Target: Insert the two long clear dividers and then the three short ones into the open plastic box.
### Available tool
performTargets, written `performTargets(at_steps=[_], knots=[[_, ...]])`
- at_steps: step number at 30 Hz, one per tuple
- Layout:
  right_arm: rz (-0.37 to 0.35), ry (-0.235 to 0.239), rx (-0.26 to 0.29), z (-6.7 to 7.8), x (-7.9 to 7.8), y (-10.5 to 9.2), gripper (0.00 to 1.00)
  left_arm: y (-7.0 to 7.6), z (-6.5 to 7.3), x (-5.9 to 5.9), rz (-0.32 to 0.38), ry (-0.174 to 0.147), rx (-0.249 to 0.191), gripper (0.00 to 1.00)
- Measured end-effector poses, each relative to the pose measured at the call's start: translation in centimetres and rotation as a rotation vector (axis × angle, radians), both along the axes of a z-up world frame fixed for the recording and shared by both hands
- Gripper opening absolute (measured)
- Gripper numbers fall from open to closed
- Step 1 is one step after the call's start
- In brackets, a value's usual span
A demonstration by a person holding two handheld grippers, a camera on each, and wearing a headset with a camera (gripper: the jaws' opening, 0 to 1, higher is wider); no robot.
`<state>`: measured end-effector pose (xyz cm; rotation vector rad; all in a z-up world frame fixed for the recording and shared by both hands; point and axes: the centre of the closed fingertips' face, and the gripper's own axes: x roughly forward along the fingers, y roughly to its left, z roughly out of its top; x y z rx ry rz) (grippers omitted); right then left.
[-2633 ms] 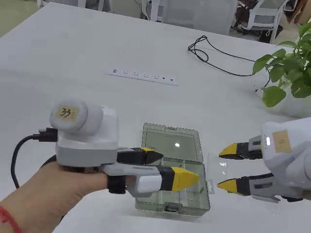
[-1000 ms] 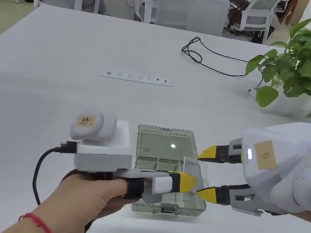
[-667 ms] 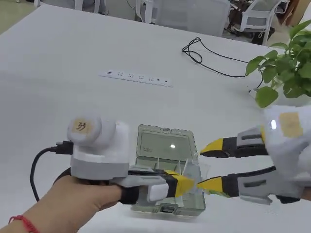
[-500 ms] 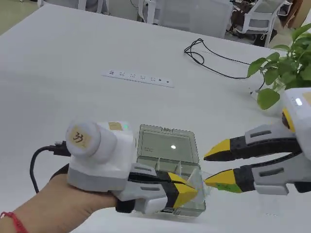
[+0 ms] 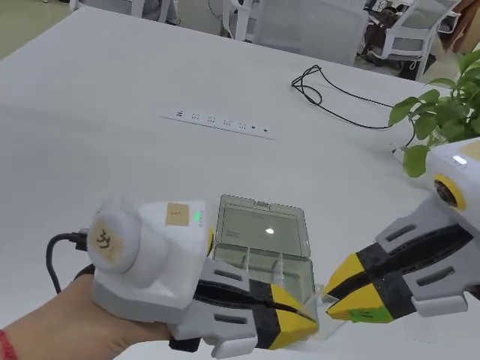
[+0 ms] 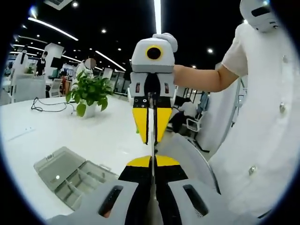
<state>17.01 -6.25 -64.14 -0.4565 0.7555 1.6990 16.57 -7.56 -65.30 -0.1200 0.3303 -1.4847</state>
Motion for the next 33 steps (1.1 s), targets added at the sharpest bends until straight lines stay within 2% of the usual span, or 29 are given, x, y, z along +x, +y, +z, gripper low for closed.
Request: performTargets(at_steps=[4, 12, 18, 23, 30, 33], knots=[[0.019, 0.010, 0.002, -0.1, -0.2, 0.1, 0.03, 0.1, 0.0, 0.1, 0.003, -0.003, -0.002, 0.00], [0.025, 0.003, 0.011, -0.2, -0.3, 0.6, 0.03, 0.5, -0.1, 0.2, 0.006, -0.016, 0.009, 0.00], [0.022, -0.014, 0.012, -0.4, -0.4, 0.9, 0.03, 0.7, -0.4, 0.4, 0.027, -0.005, 0.009, 0.00], [0.009, -0.026, 0.009, -0.6, 0.3, 0.6, 0.03, 1.1, -0.7, 0.7, 0.048, 0.003, 0.020, 0.00], [-0.008, -0.053, -0.002, -0.6, 0.7, 0.6, 0.03, 2.1, -1.1, 1.3, 0.086, 0.012, 0.028, 0.07], [-0.027, -0.070, -0.008, -0.7, 1.4, 0.3, 0.03, 2.6, -1.4, 1.6, 0.109, 0.013, 0.045, 0.12]])
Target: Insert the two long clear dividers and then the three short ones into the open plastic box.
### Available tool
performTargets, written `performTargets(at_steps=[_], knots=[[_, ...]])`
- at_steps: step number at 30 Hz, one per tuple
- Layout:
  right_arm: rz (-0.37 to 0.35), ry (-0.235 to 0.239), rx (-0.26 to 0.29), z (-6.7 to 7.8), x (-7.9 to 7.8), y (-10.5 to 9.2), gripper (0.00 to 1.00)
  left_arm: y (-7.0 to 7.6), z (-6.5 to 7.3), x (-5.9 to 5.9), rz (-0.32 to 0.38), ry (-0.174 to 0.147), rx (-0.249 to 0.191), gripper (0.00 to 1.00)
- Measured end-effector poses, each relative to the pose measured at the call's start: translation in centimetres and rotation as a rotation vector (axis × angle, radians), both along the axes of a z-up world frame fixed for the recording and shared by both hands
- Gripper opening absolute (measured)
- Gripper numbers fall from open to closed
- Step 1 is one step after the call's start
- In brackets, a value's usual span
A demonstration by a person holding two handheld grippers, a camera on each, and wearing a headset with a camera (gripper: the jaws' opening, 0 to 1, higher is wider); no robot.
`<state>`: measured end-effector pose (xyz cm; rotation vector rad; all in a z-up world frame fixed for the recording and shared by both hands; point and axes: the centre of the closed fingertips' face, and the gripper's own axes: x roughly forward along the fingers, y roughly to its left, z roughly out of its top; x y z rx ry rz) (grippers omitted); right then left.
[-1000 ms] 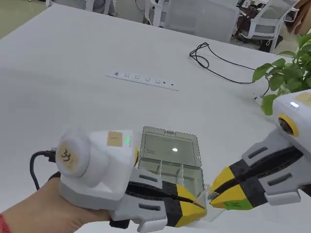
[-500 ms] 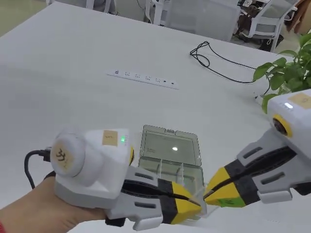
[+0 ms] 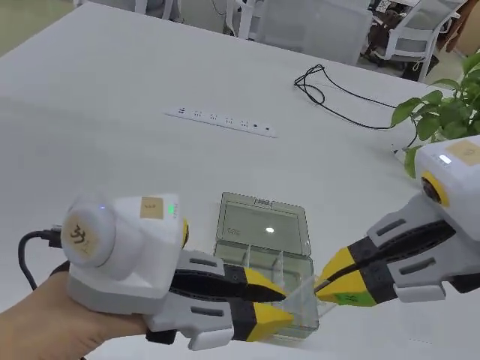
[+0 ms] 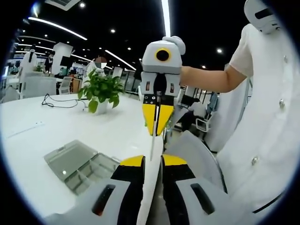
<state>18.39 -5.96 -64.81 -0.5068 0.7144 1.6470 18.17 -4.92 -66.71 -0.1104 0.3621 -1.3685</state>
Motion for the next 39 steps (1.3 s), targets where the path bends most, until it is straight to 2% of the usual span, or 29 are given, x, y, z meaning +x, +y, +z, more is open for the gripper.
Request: performTargets(at_steps=[4, 8, 15, 19, 22, 29, 37, 39], knots=[[-0.032, -0.024, -0.010, -0.1, 0.8, -0.1, 0.03, 0.7, -0.3, 0.3, 0.024, -0.001, 0.013, 0.17], [-0.066, -0.067, -0.043, -1.1, 2.4, -0.6, 0.03, 1.7, -0.9, 0.9, 0.068, 0.006, 0.028, 0.25], [-0.095, -0.112, -0.064, -3.0, 4.8, -0.5, 0.03, 3.2, -1.9, 1.7, 0.132, 0.012, 0.053, 0.43], [-0.116, -0.121, -0.068, -4.0, 6.2, -0.3, 0.03, 4.1, -2.8, 2.0, 0.154, 0.022, 0.079, 0.53], [-0.122, -0.129, -0.072, -4.6, 6.5, -0.1, 0.03, 4.4, -3.2, 2.0, 0.162, 0.026, 0.094, 0.59], [-0.147, -0.121, -0.069, -6.9, 8.0, 0.1, 0.03, 5.1, -4.0, 2.5, 0.193, 0.037, 0.101, 0.75], [-0.160, -0.112, -0.070, -9.2, 8.7, 0.3, 0.03, 5.6, -4.5, 3.0, 0.221, 0.053, 0.103, 0.88], [-0.165, -0.108, -0.069, -9.6, 8.9, 0.3, 0.03, 5.7, -4.7, 3.0, 0.219, 0.059, 0.106, 0.89]])
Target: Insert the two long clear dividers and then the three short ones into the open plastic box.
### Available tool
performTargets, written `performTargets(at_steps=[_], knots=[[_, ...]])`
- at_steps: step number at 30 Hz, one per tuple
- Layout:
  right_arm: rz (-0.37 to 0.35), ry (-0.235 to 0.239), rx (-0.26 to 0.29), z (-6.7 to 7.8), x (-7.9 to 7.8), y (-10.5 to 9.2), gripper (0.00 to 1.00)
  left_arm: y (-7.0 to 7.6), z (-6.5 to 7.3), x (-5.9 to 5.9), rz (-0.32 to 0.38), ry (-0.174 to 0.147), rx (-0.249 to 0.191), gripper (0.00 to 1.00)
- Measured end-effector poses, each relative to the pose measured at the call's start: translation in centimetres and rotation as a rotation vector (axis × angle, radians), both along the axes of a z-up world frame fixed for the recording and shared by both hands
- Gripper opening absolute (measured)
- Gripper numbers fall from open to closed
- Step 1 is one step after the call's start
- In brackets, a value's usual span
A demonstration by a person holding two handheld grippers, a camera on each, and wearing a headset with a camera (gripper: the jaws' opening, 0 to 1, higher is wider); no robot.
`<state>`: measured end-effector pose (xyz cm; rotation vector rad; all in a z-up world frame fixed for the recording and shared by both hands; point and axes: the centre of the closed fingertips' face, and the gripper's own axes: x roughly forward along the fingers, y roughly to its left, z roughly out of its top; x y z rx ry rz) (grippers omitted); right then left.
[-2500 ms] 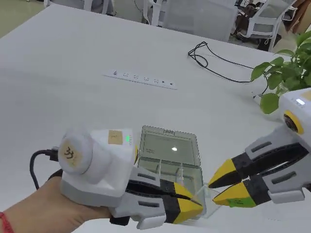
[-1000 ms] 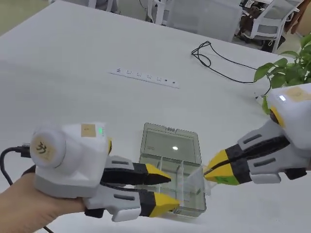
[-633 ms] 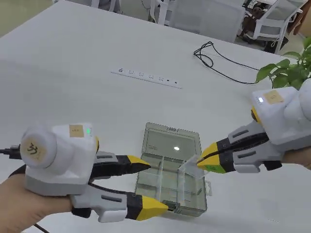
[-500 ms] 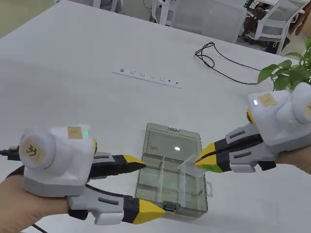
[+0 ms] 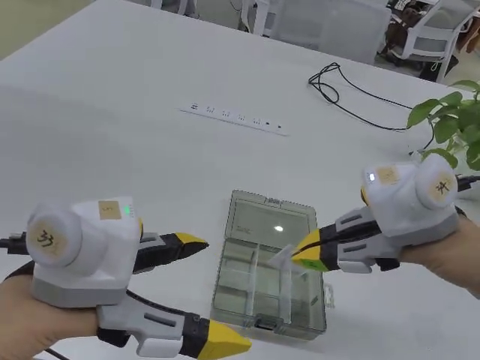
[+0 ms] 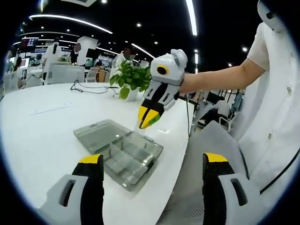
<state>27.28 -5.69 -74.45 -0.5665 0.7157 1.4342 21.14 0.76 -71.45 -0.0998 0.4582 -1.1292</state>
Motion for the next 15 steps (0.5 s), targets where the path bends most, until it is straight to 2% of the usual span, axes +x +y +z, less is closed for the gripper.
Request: performTargets(at_steps=[4, 15], knots=[[-0.003, 0.008, 0.000, -0.7, 0.0, 0.1, 0.03, 0.1, -0.3, 0.1, 0.003, 0.009, 0.001, 0.94], [-0.004, 0.009, 0.001, -1.6, 0.3, 0.2, 0.03, -0.1, -0.6, 0.3, 0.004, 0.020, -0.004, 0.95]])
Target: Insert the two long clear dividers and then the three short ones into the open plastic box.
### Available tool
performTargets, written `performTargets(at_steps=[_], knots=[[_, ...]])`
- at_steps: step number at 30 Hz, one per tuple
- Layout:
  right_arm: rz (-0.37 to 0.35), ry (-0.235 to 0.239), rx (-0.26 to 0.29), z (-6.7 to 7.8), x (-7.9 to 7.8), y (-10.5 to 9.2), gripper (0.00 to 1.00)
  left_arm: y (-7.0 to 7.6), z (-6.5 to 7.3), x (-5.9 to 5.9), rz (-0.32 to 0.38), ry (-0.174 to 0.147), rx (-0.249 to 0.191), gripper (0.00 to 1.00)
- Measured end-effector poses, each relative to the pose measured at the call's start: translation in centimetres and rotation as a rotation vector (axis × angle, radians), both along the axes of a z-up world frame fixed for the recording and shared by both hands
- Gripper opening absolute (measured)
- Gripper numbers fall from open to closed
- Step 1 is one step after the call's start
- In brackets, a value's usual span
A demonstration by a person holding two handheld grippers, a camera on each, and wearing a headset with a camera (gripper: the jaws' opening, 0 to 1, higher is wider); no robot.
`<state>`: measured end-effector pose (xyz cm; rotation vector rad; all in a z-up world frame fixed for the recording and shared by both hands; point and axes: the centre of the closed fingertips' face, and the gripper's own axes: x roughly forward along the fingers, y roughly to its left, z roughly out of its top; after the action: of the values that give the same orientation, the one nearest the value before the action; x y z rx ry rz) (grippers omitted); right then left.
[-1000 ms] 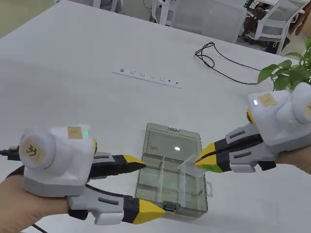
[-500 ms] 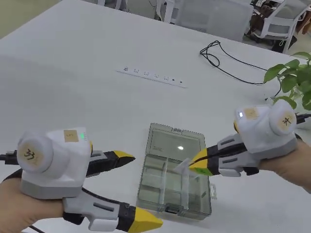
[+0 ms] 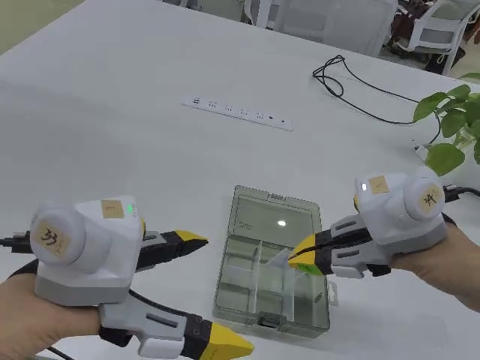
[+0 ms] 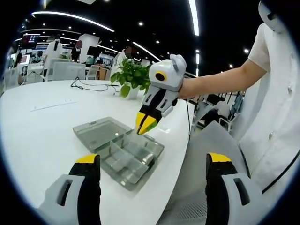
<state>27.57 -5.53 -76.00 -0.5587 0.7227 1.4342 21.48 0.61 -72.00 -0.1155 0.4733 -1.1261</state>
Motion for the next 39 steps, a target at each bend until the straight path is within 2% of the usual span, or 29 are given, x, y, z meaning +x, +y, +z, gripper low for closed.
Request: performTargets(at_steps=[10, 14, 26, 33, 39], knots=[[0.025, -0.007, 0.009, -0.2, 0.0, 0.1, 0.02, -0.1, -0.2, 0.0, -0.001, 0.008, 0.002, 0.95], [0.063, -0.028, 0.002, -0.1, -0.2, 0.1, 0.02, -0.2, -0.2, 0.0, -0.001, 0.008, 0.001, 0.94], [0.116, -0.074, -0.019, -0.7, -0.5, 0.7, 0.02, -0.2, -0.3, -0.1, -0.006, 0.012, 0.001, 0.94], [0.109, -0.065, -0.016, -0.9, -0.4, 0.9, 0.02, -0.3, -0.3, 0.0, -0.006, 0.011, -0.001, 0.94], [0.116, -0.053, -0.040, -1.9, -0.4, 1.3, 0.02, -0.3, -0.4, -0.1, -0.010, 0.012, 0.002, 0.94]])
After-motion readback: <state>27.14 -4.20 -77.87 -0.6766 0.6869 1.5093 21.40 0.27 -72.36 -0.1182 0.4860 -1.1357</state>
